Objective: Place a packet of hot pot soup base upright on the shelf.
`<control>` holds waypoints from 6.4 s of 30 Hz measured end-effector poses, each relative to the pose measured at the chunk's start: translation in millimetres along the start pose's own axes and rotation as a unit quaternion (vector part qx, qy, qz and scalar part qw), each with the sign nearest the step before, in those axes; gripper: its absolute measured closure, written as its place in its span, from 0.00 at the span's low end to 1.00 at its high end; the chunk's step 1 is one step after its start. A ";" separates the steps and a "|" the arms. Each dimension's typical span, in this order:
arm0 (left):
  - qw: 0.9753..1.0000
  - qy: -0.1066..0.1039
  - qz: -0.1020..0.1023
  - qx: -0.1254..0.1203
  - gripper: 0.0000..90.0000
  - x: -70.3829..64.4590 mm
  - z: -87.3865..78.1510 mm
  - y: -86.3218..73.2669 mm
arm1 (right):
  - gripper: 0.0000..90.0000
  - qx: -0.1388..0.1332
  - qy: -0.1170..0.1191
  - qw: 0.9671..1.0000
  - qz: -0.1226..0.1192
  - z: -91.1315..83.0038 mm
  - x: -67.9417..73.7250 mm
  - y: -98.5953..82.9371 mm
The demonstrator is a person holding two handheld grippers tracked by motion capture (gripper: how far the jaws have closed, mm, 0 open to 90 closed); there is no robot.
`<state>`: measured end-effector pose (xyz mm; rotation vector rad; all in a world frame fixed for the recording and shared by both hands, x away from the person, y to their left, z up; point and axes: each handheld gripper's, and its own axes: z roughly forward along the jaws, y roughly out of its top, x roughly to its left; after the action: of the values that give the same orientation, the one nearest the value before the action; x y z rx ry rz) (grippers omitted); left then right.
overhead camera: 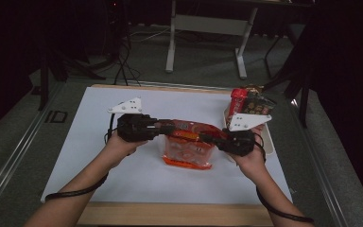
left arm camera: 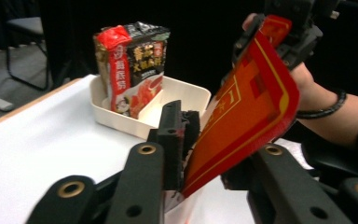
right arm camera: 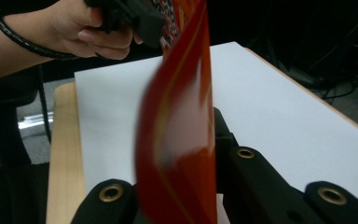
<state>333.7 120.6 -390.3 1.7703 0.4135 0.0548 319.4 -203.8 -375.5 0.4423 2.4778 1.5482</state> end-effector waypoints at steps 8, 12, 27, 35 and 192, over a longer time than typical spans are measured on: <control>1.000 0.011 -0.017 -0.021 0.31 1.4 -4.9 -6.5 | 1.00 -0.014 -0.016 1.000 -0.003 -19.2 -5.6 13.2; 0.999 0.010 -0.039 -0.034 0.20 5.1 -7.3 -14.8 | 1.00 -0.028 -0.034 0.999 -0.005 -35.3 -10.5 22.9; 0.997 0.058 -0.049 0.016 0.01 7.9 -14.8 -55.6 | 1.00 -0.077 -0.106 0.991 0.014 -102.3 -52.2 42.0; 0.995 0.077 -0.063 0.025 0.01 9.4 -24.5 -80.8 | 1.00 -0.071 -0.135 0.988 0.030 -128.6 -73.3 36.4; 0.987 0.126 -0.085 0.057 0.01 12.3 -35.5 -138.4 | 0.16 -0.027 -0.062 0.990 0.122 -18.2 -26.1 -84.4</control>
<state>301.9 182.6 -515.7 1.8411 0.7618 0.1367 325.4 -262.9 -443.3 0.8319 2.3533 1.6153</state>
